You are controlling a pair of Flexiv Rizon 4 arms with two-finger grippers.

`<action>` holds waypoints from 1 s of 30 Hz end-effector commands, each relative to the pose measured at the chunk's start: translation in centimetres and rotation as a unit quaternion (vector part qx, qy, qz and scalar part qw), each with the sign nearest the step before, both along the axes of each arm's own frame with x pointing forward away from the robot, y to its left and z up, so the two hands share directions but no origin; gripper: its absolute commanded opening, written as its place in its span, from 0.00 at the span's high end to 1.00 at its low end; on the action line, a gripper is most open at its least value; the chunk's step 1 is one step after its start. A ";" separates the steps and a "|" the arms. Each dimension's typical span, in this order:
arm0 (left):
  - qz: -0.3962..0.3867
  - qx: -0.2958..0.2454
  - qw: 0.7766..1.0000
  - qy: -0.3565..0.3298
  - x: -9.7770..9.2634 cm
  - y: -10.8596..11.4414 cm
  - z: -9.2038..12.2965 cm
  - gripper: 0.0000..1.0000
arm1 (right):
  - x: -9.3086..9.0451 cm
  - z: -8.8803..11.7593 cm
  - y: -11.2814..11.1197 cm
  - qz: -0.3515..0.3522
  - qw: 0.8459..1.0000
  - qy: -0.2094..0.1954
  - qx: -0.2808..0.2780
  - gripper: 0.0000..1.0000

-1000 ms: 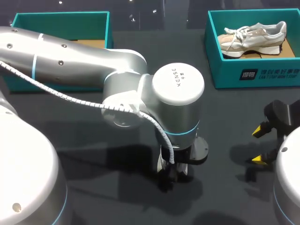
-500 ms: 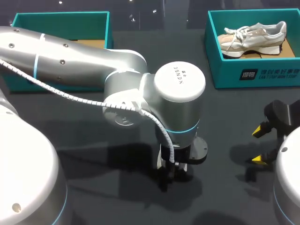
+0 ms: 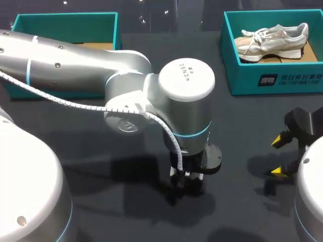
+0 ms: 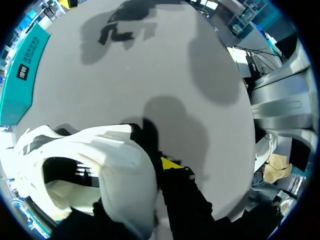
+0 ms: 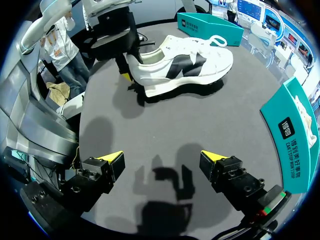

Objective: Take the shoe out of the shoebox, open the shoe tongue, remove and reinsert the insole, then place the shoe into the shoebox

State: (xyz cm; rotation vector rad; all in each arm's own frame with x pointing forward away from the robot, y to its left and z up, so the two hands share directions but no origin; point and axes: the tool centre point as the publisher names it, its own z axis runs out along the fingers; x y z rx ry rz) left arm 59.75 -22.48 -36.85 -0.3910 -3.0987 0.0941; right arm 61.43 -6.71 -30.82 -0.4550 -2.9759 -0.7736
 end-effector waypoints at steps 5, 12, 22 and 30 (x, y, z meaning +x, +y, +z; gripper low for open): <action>-0.029 -0.018 0.999 0.014 2.9 4.4 8.3 1.00 | -0.2 0.0 0.0 -0.001 1.000 -0.002 -0.001 0.00; -0.018 -0.008 1.000 0.017 6.1 6.5 13.5 1.00 | -0.2 0.0 0.0 -0.001 1.000 -0.002 -0.001 0.00; 0.031 -0.002 0.999 0.030 11.2 10.8 19.0 1.00 | -0.2 0.0 0.0 -0.001 1.000 -0.002 -0.001 0.00; 0.047 0.001 0.998 0.038 13.9 13.9 23.2 1.00 | -0.2 0.0 0.0 -0.001 1.000 -0.002 -0.001 0.00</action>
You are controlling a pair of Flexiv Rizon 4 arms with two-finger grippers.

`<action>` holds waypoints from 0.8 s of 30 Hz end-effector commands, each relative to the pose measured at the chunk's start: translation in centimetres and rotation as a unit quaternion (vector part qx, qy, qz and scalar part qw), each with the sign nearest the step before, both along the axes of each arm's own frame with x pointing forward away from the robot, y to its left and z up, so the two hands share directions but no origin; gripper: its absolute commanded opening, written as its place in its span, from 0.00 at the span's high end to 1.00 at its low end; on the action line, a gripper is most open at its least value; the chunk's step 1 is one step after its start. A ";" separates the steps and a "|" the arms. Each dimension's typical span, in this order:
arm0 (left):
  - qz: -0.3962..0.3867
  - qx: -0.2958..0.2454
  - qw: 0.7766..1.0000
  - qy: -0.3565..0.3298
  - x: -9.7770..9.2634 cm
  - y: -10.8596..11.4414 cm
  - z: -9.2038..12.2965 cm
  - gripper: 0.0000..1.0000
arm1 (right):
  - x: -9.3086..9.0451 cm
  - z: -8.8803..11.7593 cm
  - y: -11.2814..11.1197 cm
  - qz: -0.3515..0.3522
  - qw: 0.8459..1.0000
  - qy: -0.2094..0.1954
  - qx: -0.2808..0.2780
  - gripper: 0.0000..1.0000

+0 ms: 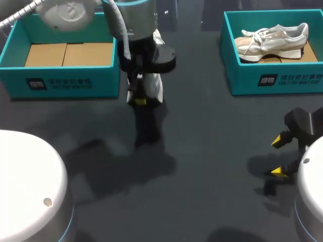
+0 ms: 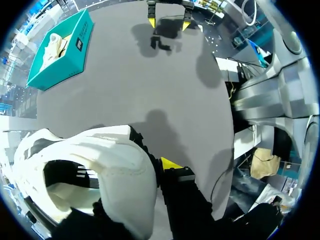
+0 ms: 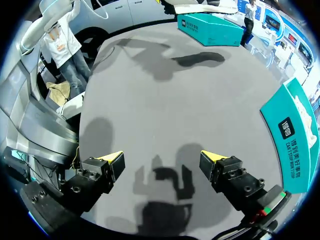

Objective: Take the shoe out of the shoebox, open the shoe tongue, remove and reinsert the insole, then place the shoe into the shoebox

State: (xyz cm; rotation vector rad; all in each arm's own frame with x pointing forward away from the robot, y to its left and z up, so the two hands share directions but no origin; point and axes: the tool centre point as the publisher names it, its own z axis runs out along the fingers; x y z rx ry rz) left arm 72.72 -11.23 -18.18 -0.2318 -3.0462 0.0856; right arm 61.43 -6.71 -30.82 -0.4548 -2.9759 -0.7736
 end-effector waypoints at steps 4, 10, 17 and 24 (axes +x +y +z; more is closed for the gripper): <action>-0.001 -0.007 1.000 0.002 0.9 2.6 4.5 1.00 | -0.2 0.0 0.0 -0.001 1.000 -0.002 -0.001 0.00; -0.001 -0.007 1.000 0.002 0.9 2.6 4.5 1.00 | -0.2 0.0 0.0 -0.001 1.000 -0.002 -0.001 0.00; -0.006 -0.005 1.000 -0.005 0.7 2.6 4.6 1.00 | -0.2 0.0 0.0 -0.001 1.000 -0.002 -0.001 0.00; 0.028 -0.007 1.000 -0.003 2.5 5.5 6.5 1.00 | -0.2 0.0 0.0 -0.001 1.000 -0.002 -0.001 0.00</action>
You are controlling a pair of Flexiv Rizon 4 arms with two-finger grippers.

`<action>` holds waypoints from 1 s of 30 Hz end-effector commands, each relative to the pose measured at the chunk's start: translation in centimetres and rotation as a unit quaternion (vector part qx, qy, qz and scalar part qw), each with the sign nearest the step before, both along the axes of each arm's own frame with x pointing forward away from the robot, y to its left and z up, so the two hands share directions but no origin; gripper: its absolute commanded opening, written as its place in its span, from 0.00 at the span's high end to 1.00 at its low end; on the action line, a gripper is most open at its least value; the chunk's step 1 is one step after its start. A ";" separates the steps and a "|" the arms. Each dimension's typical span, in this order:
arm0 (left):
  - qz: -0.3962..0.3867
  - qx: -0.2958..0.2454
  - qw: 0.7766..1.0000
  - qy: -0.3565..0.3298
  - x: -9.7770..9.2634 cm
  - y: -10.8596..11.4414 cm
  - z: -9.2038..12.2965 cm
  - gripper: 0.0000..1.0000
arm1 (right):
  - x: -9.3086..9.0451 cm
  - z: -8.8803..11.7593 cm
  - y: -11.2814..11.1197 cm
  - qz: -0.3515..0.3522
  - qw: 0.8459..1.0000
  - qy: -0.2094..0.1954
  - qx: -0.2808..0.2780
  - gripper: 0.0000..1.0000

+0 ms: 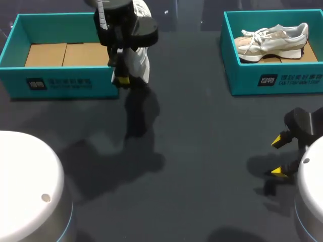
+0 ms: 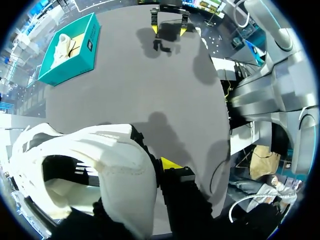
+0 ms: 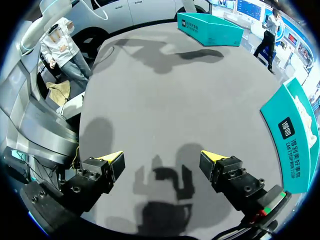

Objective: Take the shoe out of the shoebox, open the shoe tongue, remove and reinsert the insole, then place the shoe into the shoebox

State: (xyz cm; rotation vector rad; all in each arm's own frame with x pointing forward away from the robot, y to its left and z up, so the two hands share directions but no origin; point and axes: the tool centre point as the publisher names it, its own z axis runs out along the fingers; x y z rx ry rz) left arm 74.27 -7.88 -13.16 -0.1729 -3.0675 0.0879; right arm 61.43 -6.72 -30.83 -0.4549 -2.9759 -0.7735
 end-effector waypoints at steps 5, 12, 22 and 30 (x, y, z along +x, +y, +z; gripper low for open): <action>0.025 -0.006 0.999 0.021 3.5 5.7 2.4 1.00 | -0.2 0.0 0.0 -0.001 1.000 -0.002 -0.001 0.00; 0.030 0.012 0.999 0.007 8.5 10.9 2.6 1.00 | -0.2 0.0 0.0 -0.001 1.000 -0.002 -0.001 0.00; 0.035 0.025 0.999 0.005 17.3 19.7 2.8 1.00 | -0.2 0.0 0.0 -0.001 1.000 -0.002 -0.001 0.00; 0.015 0.034 0.999 0.003 22.9 26.1 2.4 1.00 | -0.2 0.0 0.0 -0.001 1.000 -0.002 -0.001 0.00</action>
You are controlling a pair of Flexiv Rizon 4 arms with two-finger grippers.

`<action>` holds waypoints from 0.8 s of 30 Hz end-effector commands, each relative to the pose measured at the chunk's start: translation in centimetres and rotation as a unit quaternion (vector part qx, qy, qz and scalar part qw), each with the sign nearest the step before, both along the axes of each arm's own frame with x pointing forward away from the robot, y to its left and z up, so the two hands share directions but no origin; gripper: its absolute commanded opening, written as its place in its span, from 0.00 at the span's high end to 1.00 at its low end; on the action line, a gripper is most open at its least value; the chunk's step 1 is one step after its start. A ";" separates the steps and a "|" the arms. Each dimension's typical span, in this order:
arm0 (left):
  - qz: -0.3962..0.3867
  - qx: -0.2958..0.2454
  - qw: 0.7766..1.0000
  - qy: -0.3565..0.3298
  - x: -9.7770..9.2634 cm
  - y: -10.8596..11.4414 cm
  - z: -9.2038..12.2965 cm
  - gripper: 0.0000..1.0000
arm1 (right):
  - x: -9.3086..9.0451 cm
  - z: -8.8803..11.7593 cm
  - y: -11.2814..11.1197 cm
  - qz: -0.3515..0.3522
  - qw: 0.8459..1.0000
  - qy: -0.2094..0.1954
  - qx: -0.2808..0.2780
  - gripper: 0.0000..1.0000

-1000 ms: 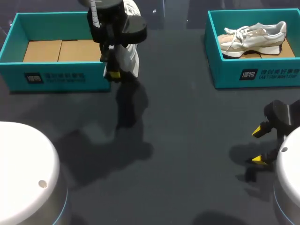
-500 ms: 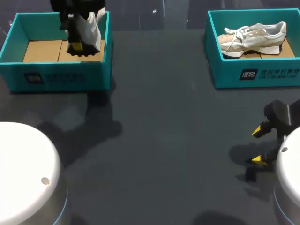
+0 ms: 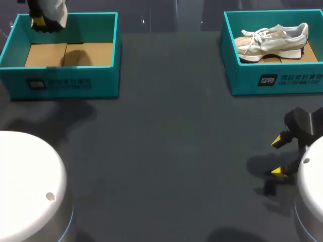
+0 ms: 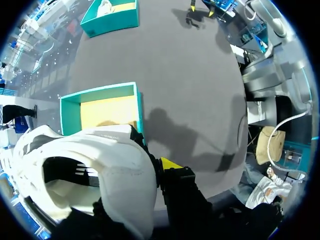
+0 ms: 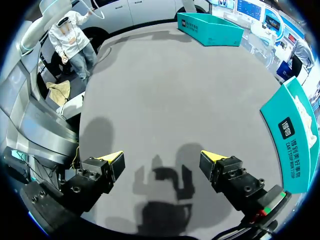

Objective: Take the shoe out of the shoebox, open the shoe tongue, remove and reinsert the insole, then place the shoe into the shoebox

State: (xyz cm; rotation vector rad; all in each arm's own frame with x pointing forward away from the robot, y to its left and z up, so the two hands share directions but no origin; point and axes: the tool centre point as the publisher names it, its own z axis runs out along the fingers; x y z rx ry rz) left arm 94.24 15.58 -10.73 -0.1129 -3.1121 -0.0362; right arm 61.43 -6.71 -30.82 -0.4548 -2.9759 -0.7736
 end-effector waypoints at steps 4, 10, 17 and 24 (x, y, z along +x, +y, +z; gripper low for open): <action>-0.016 -0.005 0.999 0.037 4.4 5.2 -0.8 1.00 | -0.2 0.0 0.0 -0.001 1.000 -0.002 -0.001 0.00; -0.042 -0.001 0.998 0.056 5.7 8.4 -2.4 1.00 | -0.2 0.0 0.0 -0.001 1.000 -0.002 -0.001 0.00; -0.068 -0.009 0.995 0.072 7.6 10.8 -3.5 1.00 | -0.2 0.0 0.0 -0.001 1.000 -0.002 -0.001 0.00; -0.240 0.025 0.970 0.040 8.6 12.5 -4.5 1.00 | -0.2 0.0 0.0 -0.001 1.000 -0.002 -0.001 0.00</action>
